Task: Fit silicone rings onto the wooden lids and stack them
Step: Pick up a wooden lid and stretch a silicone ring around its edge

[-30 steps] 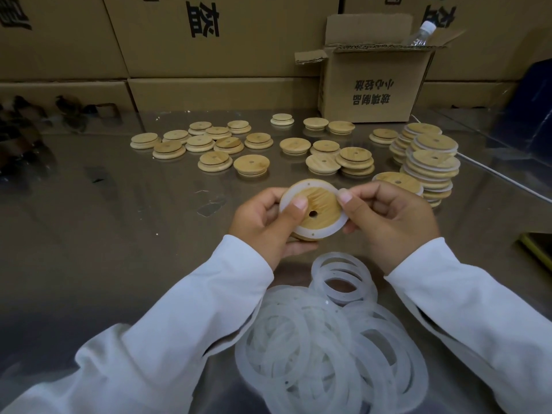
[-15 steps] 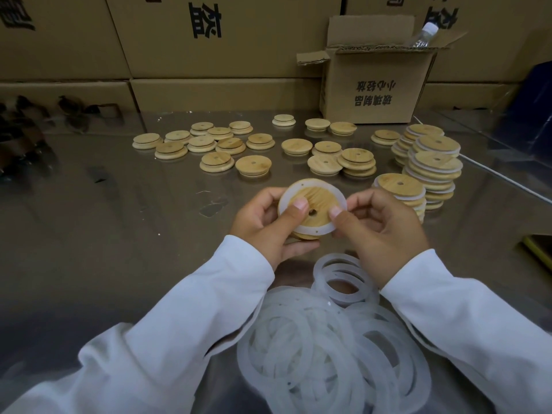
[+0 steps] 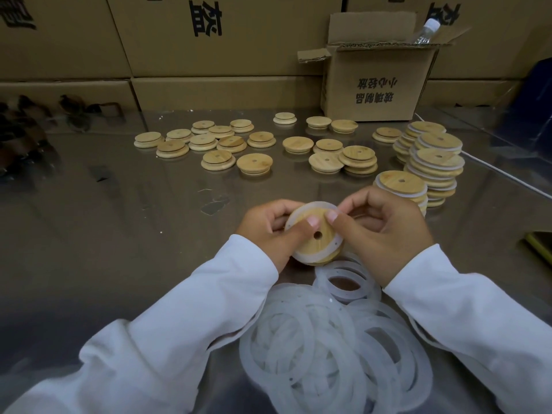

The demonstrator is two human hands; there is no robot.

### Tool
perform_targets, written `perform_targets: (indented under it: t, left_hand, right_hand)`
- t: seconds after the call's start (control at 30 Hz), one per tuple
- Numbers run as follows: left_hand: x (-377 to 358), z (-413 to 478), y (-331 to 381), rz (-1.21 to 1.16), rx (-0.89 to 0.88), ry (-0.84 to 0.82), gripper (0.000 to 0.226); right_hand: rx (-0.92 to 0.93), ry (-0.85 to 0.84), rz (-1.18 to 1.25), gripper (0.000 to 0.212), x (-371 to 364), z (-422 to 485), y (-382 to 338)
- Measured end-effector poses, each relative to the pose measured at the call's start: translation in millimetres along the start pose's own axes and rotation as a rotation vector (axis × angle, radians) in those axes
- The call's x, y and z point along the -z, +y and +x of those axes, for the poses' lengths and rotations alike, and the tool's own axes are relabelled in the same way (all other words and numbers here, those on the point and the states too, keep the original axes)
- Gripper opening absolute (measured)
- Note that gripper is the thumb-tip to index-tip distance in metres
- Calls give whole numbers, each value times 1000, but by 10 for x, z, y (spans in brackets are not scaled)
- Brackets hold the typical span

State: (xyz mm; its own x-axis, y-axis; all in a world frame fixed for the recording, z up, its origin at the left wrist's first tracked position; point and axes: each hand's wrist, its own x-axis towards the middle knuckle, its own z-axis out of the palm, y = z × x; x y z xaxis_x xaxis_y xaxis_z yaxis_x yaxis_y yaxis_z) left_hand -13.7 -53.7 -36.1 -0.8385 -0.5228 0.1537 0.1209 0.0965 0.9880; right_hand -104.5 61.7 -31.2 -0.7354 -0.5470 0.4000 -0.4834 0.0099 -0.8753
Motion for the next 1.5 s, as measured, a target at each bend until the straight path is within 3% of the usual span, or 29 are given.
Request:
perform_targets:
  t: [0.23, 0.9, 1.17, 1.5]
  left_hand:
    - [11, 7, 21, 2, -1, 34, 9]
    - [88, 42, 11, -91, 5, 7, 11]
    - [109, 71, 11, -190, 43, -21, 8]
    - [69, 78, 35, -344, 59, 5, 14]
  right_hand:
    - [32, -6, 10, 4, -3, -14, -13]
    - [7, -60, -37, 16, 86, 64, -38]
    - [-42, -119, 42, 12, 145, 93, -77]
    - [29, -100, -67, 15, 157, 93, -164]
